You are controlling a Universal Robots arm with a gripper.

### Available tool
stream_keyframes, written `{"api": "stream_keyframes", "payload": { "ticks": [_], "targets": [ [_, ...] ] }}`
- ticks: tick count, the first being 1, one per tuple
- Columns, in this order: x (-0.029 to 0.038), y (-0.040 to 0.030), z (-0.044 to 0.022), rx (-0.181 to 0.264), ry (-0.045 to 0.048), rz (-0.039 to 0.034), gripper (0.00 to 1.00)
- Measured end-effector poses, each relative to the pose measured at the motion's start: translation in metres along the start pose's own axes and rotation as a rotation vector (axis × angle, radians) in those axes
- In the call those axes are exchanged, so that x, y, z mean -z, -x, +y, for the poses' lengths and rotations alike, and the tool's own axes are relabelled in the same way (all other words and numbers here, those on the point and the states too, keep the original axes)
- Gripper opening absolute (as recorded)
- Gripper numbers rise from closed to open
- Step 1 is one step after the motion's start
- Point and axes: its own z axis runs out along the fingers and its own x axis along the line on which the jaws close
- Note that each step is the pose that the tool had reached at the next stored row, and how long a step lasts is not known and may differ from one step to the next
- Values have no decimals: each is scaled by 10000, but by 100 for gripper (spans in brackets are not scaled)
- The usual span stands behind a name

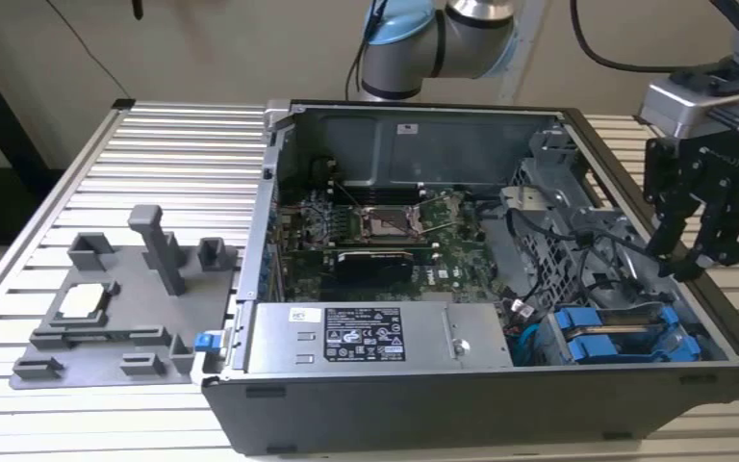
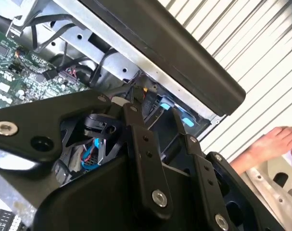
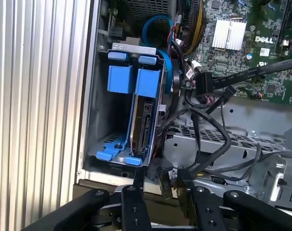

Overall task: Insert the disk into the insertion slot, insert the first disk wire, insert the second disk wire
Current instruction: 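Insert the first disk wire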

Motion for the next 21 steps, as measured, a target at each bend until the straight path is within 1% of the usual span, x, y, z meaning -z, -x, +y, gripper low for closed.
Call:
{"api": "stream_keyframes", "payload": {
  "ticks": [1,3,6,7,8,9,10,11,12,13,15,17,19,21],
  "targets": [
    [0,12,-7,8,0,8,41],
    [-1,30,-19,30,4,48,41],
    [-4,42,-30,70,15,151,41],
    [-7,44,-31,83,20,188,41],
    [-7,46,-31,94,27,244,41],
    [-8,49,-32,105,36,314,41],
    [-9,51,-33,113,43,370,39],
    [-10,53,-33,117,49,407,39],
    [-11,54,-33,119,53,431,32],
    [-11,54,-33,122,56,453,25],
    [-10,55,-33,124,59,478,25],
    [-10,54,-33,124,60,483,25],
    [-11,55,-33,124,60,485,19],
    [-11,55,-33,124,60,486,19]
  ]
}}
